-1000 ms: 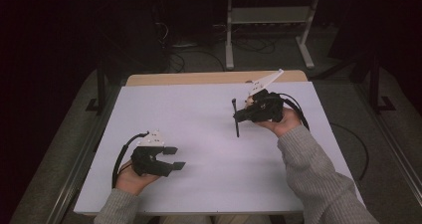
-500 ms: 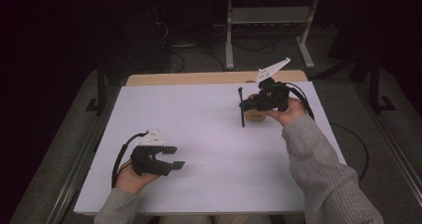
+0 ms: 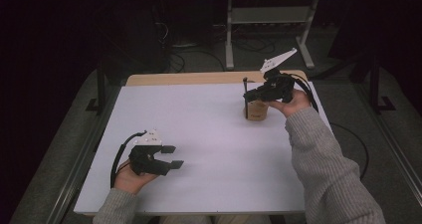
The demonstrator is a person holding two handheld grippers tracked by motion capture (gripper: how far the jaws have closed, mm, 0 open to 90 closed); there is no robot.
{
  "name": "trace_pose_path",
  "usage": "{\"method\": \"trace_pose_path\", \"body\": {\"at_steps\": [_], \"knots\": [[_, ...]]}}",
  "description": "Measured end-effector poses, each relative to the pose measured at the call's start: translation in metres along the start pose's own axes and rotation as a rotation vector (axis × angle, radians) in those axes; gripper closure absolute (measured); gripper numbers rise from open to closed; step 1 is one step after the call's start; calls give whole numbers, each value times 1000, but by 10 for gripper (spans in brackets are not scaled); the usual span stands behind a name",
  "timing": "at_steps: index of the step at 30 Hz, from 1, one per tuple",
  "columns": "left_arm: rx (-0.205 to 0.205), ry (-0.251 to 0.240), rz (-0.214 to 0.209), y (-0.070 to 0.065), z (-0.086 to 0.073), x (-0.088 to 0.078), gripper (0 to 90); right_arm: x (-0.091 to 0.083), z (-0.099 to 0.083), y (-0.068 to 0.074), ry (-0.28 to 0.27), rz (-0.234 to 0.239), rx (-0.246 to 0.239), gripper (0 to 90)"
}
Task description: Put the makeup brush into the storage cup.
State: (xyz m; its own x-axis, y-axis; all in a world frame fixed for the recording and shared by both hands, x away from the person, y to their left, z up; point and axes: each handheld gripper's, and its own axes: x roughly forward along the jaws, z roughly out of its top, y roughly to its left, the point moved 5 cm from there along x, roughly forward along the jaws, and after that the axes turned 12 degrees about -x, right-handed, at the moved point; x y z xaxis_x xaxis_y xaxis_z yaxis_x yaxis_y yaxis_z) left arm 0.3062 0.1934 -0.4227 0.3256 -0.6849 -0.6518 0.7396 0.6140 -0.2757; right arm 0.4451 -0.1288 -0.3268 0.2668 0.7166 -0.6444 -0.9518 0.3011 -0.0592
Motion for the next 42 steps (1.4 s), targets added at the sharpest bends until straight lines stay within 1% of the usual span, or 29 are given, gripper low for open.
{"method": "trace_pose_path", "body": {"at_steps": [1,2,3,4,7,9,11,12,15,18,19,22,23,29,32,33,37,40,41,42], "knots": [[0,-2,-1,0,0,0,371,-1,0,-2,-1,-5,-6,831],[0,-2,0,0,0,0,371,-3,1,-3,-3,-7,5,831],[-1,-1,1,0,0,0,370,-3,1,-4,-3,-10,-2,831],[1,0,1,0,0,0,369,-5,2,-6,-4,-13,4,831],[-1,-3,2,0,0,0,367,-8,4,-10,-5,-22,3,831],[6,-3,4,1,1,0,366,-10,6,-12,-10,-29,6,831],[8,-3,6,1,1,-1,360,-12,7,-14,-15,-29,14,831],[7,-3,5,1,1,-1,359,-13,7,-16,-13,-35,9,831],[7,-2,6,1,1,-1,357,-15,9,-18,-13,-42,16,831],[6,-4,6,1,1,-1,356,-18,10,-22,-14,-55,7,831],[3,-7,5,1,1,-1,355,-19,11,-23,-16,-52,18,831],[6,-5,6,1,1,-1,354,-21,10,-27,-18,-64,25,831],[4,-4,7,1,1,0,354,-22,10,-28,-16,-64,34,831],[1,-6,5,1,1,-1,352,-25,8,-36,-15,-83,46,830],[-2,-6,6,1,1,-1,352,-26,7,-40,-14,-91,59,831],[-3,-5,6,1,1,-1,351,-26,6,-42,-11,-97,58,831],[-5,-11,3,2,1,-1,351,-24,3,-47,-2,-109,81,831],[6,-11,4,3,1,-2,351,-23,-2,-53,-3,-117,87,831],[5,-9,5,3,1,-2,351,-23,-3,-54,-1,-119,98,831],[2,-10,4,2,1,-2,351,-23,-4,-56,-1,-121,97,831]]}}
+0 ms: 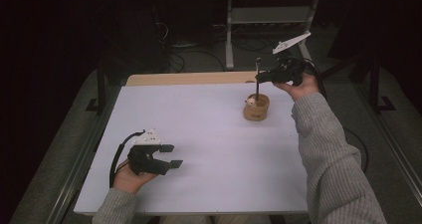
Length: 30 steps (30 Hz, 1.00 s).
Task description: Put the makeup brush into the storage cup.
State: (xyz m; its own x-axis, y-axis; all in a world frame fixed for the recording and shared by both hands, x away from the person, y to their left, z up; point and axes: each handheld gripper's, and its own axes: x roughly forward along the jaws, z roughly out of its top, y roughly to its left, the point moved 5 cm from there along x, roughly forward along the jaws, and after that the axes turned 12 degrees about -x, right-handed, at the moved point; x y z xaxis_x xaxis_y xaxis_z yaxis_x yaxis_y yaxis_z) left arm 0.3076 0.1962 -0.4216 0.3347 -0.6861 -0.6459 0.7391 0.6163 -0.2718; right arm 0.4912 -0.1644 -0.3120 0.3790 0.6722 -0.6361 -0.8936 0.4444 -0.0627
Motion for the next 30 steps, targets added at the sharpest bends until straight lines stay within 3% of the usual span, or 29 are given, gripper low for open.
{"method": "trace_pose_path", "body": {"at_steps": [30], "knots": [[13,7,2,1,0,0,349,13,-22,-20,22,-33,83,831]]}}
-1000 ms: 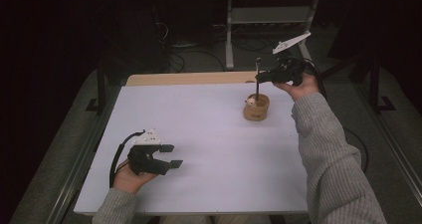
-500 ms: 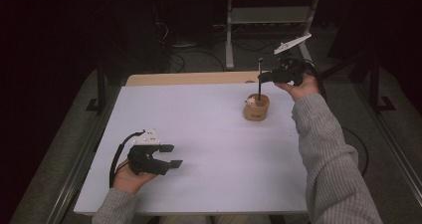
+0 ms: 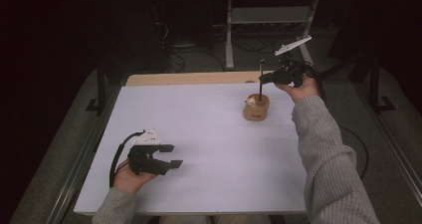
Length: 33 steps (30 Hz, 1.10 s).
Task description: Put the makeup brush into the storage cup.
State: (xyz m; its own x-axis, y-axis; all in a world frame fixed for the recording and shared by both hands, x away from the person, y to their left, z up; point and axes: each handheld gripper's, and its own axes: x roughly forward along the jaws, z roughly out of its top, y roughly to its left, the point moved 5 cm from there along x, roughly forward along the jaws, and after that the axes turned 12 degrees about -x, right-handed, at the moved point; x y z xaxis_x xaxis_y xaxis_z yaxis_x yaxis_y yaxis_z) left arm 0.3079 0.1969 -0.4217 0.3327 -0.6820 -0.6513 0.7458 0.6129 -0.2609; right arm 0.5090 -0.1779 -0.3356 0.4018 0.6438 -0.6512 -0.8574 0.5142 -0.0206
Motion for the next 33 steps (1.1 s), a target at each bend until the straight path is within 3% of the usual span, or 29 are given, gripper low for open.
{"method": "trace_pose_path", "body": {"at_steps": [33], "knots": [[-16,-2,-7,-1,0,2,342,14,-24,-4,-3,6,42,830]]}}
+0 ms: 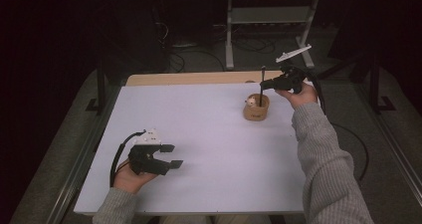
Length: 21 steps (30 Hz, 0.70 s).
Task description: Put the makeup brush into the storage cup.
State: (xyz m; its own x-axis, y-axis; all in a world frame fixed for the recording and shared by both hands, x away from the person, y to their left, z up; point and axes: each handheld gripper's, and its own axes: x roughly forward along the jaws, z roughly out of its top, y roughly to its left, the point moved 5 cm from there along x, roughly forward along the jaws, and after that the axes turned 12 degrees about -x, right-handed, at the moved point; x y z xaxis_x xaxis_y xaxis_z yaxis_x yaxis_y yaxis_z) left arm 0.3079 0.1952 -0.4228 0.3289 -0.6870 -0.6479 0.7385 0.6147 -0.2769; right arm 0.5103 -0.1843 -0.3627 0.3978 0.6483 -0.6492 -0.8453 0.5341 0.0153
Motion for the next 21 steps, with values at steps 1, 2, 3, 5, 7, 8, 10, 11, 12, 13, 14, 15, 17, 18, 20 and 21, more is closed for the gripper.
{"method": "trace_pose_path", "body": {"at_steps": [1,2,3,5,7,8,10,11,12,13,14,15,17,18,20,21], "knots": [[1,1,0,0,0,0,342,0,0,0,-1,-2,-1,830],[0,1,1,0,0,0,341,0,0,0,-2,-1,1,830],[2,2,3,0,0,-1,341,1,0,0,-3,-2,1,830],[7,-2,4,1,0,-1,341,2,0,1,-2,-2,1,830],[7,-2,4,1,0,-1,341,3,0,1,-2,-2,3,830],[4,-1,5,0,0,-1,341,3,-1,1,-1,-4,3,830],[1,1,4,0,0,-1,340,4,-1,1,0,-1,3,830],[0,2,4,0,0,-1,340,5,-1,2,3,0,9,830],[0,1,4,0,0,-1,340,5,-1,2,4,-1,12,830],[1,0,5,0,0,-1,340,5,-1,2,0,-1,14,830],[3,-1,4,0,0,-1,341,5,-2,2,1,-1,16,830],[4,-1,5,0,0,-1,341,6,-4,2,4,-4,13,830],[0,2,4,0,-1,-1,340,7,-6,1,7,-7,12,830],[0,1,4,0,-1,-1,340,8,-8,1,7,-6,16,830],[-1,1,2,0,-1,0,341,9,-9,2,9,-6,30,830],[0,1,2,0,-1,0,341,9,-11,1,7,-7,26,830]]}}
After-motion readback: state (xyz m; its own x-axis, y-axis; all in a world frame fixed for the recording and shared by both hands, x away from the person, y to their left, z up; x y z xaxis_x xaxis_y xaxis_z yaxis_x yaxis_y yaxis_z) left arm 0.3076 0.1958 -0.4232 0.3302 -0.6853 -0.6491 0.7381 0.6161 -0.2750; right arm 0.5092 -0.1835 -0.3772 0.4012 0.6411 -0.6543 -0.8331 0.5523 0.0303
